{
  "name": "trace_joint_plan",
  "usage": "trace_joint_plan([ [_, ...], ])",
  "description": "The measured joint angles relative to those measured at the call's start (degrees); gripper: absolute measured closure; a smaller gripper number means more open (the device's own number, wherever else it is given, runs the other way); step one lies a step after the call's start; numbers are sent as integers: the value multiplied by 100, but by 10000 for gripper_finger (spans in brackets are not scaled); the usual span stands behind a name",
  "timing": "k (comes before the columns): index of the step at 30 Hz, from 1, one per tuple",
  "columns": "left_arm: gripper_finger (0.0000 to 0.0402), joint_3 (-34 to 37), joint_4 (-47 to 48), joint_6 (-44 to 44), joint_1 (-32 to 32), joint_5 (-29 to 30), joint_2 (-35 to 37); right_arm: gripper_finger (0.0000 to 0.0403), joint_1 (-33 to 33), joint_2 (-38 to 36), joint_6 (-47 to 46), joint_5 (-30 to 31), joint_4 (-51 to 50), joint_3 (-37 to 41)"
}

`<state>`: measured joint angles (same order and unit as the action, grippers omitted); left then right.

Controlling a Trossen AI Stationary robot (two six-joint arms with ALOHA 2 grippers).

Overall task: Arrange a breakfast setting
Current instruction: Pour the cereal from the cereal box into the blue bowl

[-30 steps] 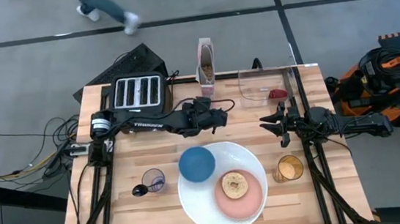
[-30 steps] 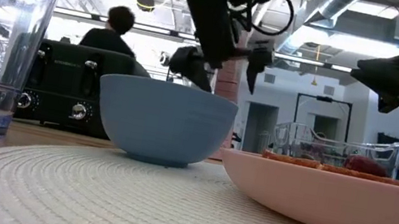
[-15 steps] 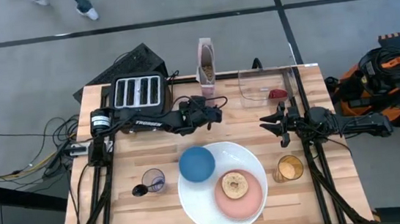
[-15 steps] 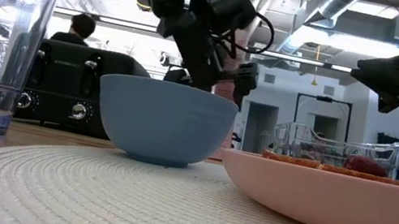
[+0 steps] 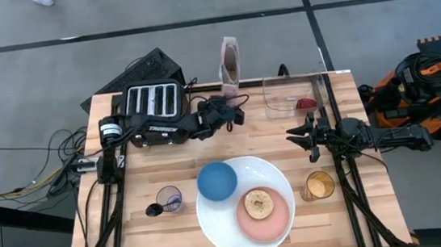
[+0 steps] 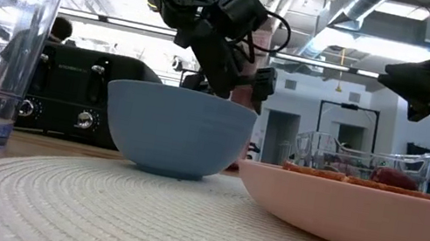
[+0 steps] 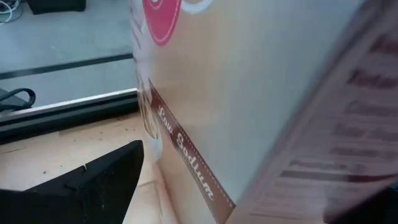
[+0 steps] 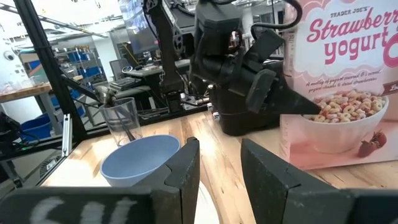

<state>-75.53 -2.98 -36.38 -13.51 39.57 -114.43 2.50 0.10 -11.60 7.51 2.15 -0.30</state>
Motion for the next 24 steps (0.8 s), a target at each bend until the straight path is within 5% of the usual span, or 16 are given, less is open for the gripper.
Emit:
trace_joint_plan([
  [11, 1, 0, -558, 184, -69, -271, -493, 264, -10, 15, 0, 1, 13, -2],
  [18, 1, -1, -967, 569, -82, 77, -566, 264, -15, 74, 0, -1, 22, -2],
  [24, 29, -6, -992, 320, -206, 11, -557, 264, -15, 102, 0, 2, 22, -2],
])
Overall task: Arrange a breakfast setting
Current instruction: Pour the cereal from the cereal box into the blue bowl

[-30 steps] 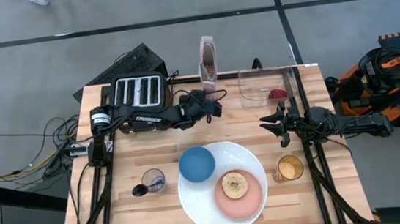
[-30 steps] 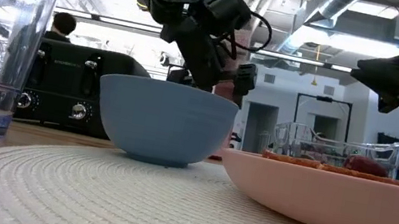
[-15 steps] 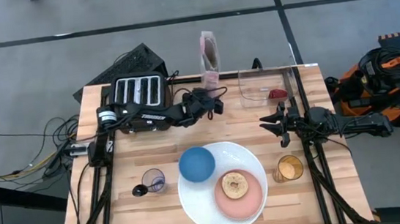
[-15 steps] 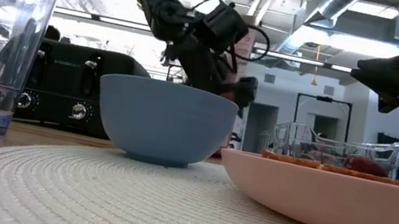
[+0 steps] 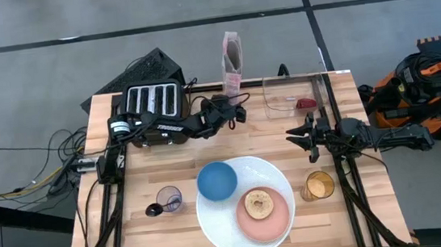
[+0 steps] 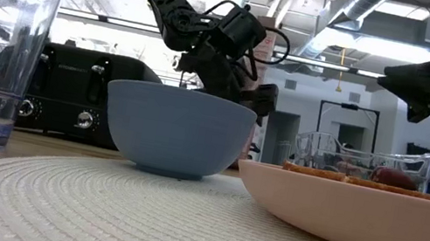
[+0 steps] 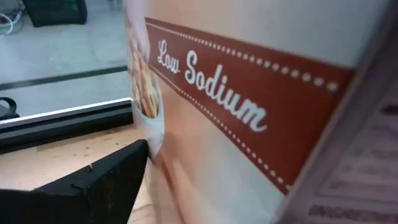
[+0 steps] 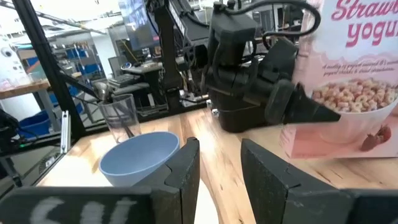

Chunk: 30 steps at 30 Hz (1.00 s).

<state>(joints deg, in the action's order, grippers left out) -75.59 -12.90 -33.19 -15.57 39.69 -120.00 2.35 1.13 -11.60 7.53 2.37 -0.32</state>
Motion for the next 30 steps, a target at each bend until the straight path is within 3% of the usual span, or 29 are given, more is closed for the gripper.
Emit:
trace_joint_plan([
  [14, 190, -1, -141, 283, -24, 24, 4, 264, 0, 2, 0, -2, -9, 0],
  [22, 198, 4, -143, 217, -31, -59, 49, 264, 0, 2, 0, -2, -13, 2],
  [30, 208, 10, -29, 1007, -39, -616, 260, 264, 0, 2, 2, -2, -20, 0],
])
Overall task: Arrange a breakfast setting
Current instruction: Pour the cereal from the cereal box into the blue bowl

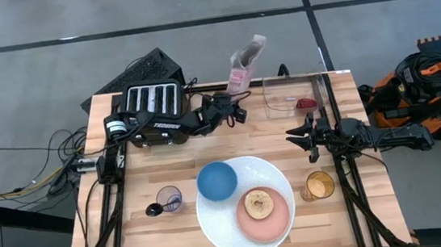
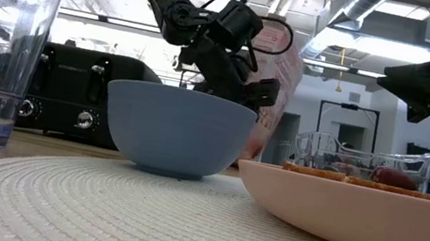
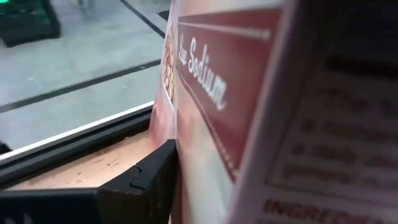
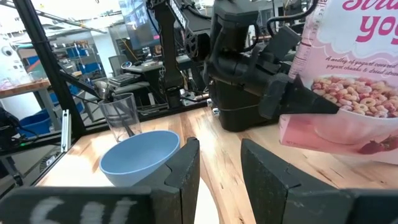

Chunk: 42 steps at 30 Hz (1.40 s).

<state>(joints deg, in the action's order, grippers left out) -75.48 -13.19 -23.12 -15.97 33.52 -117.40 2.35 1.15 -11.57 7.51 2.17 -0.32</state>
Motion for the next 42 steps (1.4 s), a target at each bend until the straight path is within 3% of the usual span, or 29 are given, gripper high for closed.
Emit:
trace_joint_plan([
  [15, 220, 0, 723, 574, 7, -206, 557, 264, 0, -4, 0, 4, 7, 0],
  [30, 221, -4, 2858, 2091, 48, -771, 2286, 264, 0, -2, 0, -2, 3, 1],
  [42, 221, -4, 3929, 3218, 57, -1067, 3331, 264, 0, -4, 0, 0, 2, 0],
])
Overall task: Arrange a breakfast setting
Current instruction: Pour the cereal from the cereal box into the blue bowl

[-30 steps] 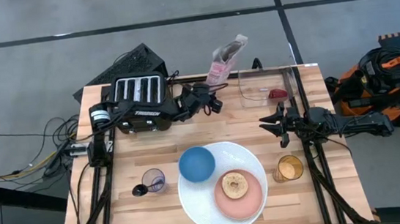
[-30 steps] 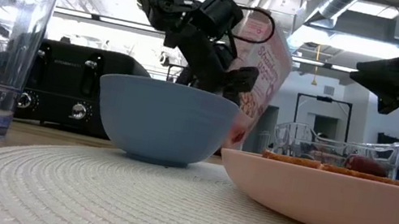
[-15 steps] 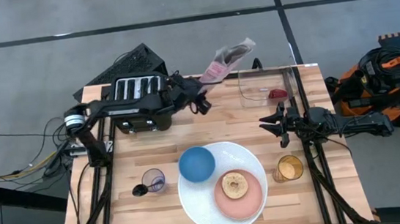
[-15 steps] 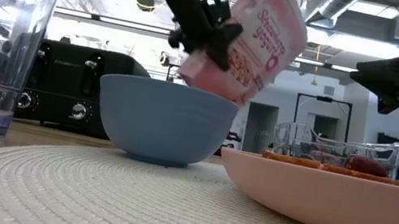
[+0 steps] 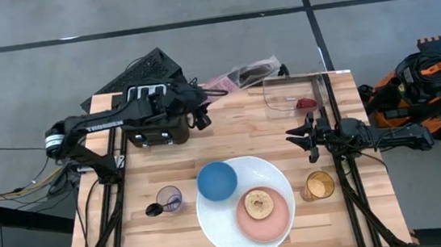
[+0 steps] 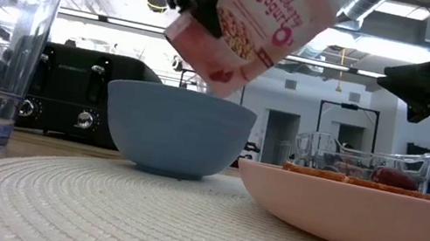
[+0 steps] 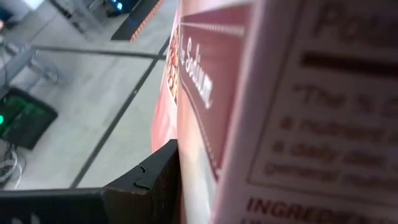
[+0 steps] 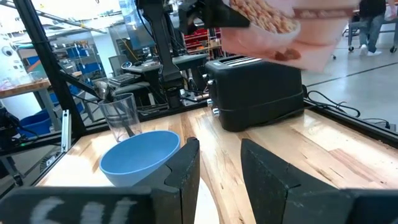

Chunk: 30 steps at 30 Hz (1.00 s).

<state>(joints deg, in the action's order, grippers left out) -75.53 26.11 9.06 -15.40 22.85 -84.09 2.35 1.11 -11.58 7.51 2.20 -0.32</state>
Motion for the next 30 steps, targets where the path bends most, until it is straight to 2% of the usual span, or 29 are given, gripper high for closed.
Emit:
trace_joint_plan([
  [11, 221, -2, 164, 1403, -13, -166, 176, 264, 0, 2, -2, 0, -2, 0],
  [17, 221, -400, 999, 1855, -9, 86, 176, 264, -2, 2, -2, 0, -2, 2],
  [22, 221, -768, 1458, 2716, -17, 334, 176, 264, -1, 2, -1, 0, -2, 0],
  [30, 221, -1125, 2237, 3423, -90, -324, 176, 264, 0, 0, 0, 2, -2, 0],
])
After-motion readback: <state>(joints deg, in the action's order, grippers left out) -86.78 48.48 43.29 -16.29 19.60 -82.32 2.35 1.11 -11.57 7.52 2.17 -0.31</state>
